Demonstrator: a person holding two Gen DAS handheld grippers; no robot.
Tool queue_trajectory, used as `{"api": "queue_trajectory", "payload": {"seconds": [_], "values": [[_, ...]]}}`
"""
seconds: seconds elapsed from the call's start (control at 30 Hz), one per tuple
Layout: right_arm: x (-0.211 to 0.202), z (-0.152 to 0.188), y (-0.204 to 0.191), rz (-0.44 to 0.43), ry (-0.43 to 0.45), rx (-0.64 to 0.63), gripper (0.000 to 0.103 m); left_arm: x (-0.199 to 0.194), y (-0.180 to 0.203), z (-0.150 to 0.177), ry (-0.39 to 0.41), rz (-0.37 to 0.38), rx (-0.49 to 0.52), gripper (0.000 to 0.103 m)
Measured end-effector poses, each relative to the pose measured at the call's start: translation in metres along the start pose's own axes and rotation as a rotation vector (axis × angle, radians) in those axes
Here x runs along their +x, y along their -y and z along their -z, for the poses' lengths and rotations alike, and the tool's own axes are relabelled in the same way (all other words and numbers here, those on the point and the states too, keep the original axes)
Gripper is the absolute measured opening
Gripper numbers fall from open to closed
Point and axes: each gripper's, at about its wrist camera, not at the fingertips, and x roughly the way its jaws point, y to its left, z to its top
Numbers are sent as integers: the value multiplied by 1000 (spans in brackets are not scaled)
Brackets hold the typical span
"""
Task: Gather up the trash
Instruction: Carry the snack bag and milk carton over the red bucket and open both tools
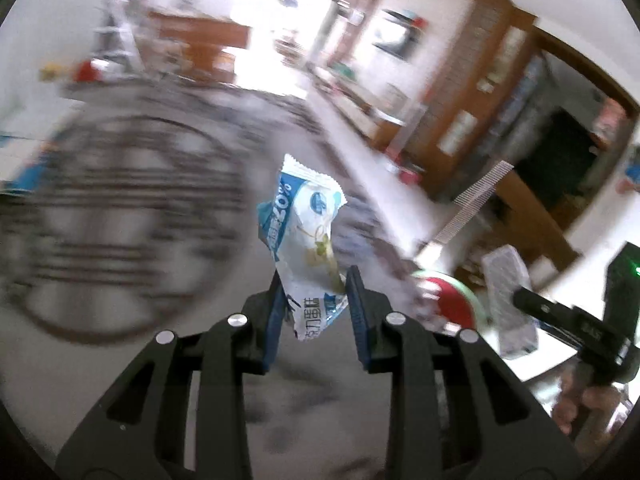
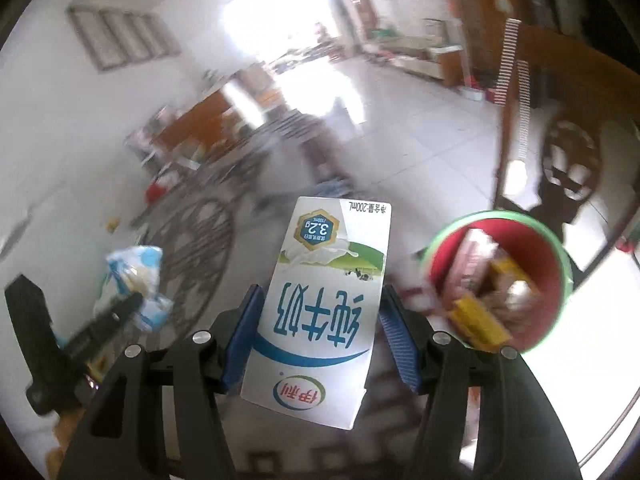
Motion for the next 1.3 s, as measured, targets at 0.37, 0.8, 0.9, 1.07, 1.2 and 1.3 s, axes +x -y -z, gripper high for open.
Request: {"api": "queue_trajectory", "payload": {"seconds": [0.37, 0.8, 0.9, 1.07, 1.2, 1.3], "values": [[-4, -23, 145, 90, 8, 250, 60, 128, 163, 11, -220, 291, 246, 39], [-38, -32, 107, 116, 258, 227, 80, 76, 140, -9, 81, 118, 320, 98], [-45, -36, 81, 112, 337, 197, 86, 49, 115, -17, 159, 73, 289, 98], [-40, -21, 28, 155, 480, 125, 91, 11, 77, -21, 256, -18, 244, 98], [-15, -1, -11, 204, 526, -41, 96, -12, 52, -26, 310, -51, 191, 98], [-5, -2, -15, 203, 498, -83, 96, -28, 45, -29, 383, -87, 188, 98]]}}
